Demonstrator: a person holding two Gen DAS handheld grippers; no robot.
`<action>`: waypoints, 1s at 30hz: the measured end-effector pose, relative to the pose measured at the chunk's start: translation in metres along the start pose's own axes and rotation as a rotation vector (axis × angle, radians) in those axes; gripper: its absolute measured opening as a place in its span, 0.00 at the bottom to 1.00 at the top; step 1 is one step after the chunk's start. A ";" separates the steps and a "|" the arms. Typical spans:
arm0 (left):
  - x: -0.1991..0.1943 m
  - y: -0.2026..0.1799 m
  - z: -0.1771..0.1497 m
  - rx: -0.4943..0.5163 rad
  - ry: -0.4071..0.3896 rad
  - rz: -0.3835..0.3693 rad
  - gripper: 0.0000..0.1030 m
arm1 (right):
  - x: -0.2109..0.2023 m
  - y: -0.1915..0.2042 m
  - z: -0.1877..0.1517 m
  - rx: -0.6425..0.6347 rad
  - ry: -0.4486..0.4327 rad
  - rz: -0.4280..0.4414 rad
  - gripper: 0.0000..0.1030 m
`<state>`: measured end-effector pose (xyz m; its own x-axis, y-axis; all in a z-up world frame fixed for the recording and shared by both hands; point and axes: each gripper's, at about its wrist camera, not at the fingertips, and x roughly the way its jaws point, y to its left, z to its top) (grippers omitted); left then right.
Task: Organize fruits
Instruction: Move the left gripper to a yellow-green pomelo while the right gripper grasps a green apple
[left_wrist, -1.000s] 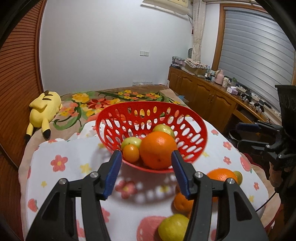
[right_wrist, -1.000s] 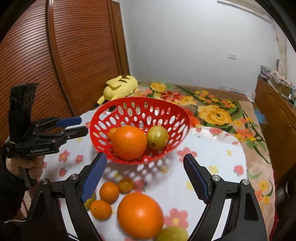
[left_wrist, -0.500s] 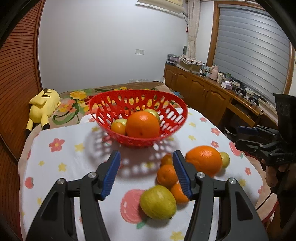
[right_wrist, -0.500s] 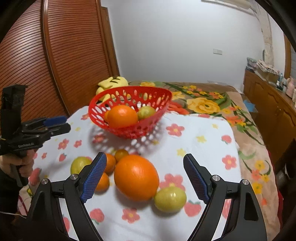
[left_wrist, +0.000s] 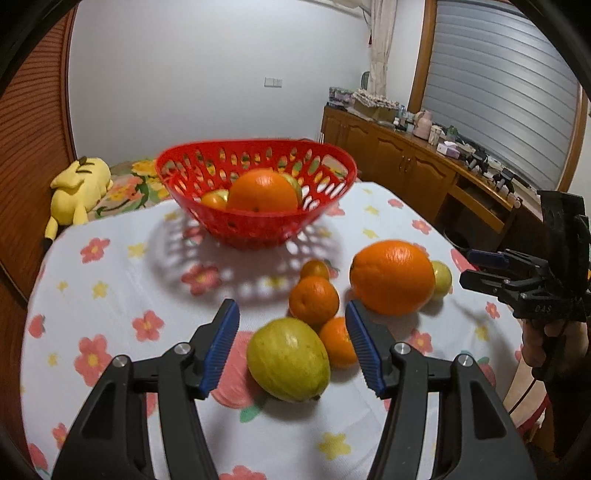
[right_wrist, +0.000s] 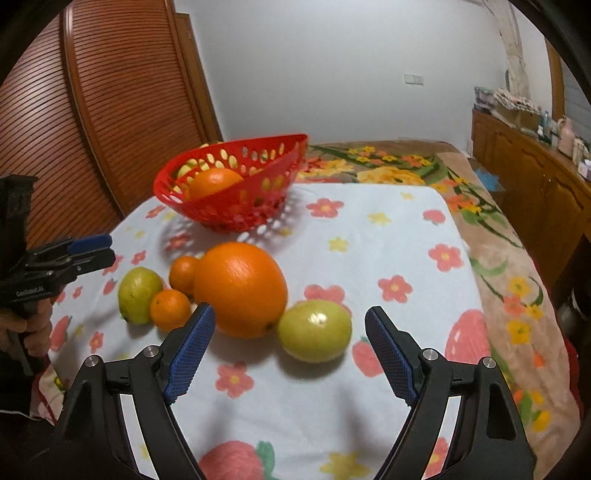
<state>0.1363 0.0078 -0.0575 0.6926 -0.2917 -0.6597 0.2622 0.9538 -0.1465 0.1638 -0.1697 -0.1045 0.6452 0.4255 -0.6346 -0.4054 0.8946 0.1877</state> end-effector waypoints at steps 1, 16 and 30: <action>0.002 0.000 -0.002 -0.004 0.007 -0.002 0.58 | 0.002 -0.002 -0.003 0.001 0.006 -0.006 0.82; 0.017 0.000 -0.021 -0.035 0.055 -0.012 0.58 | 0.030 -0.009 -0.018 -0.009 0.063 -0.043 0.62; 0.018 -0.001 -0.023 -0.034 0.057 -0.002 0.58 | 0.038 -0.016 -0.016 0.010 0.071 -0.020 0.55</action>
<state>0.1331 0.0031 -0.0858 0.6521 -0.2902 -0.7004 0.2401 0.9553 -0.1723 0.1843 -0.1701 -0.1433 0.6054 0.3976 -0.6895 -0.3863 0.9042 0.1823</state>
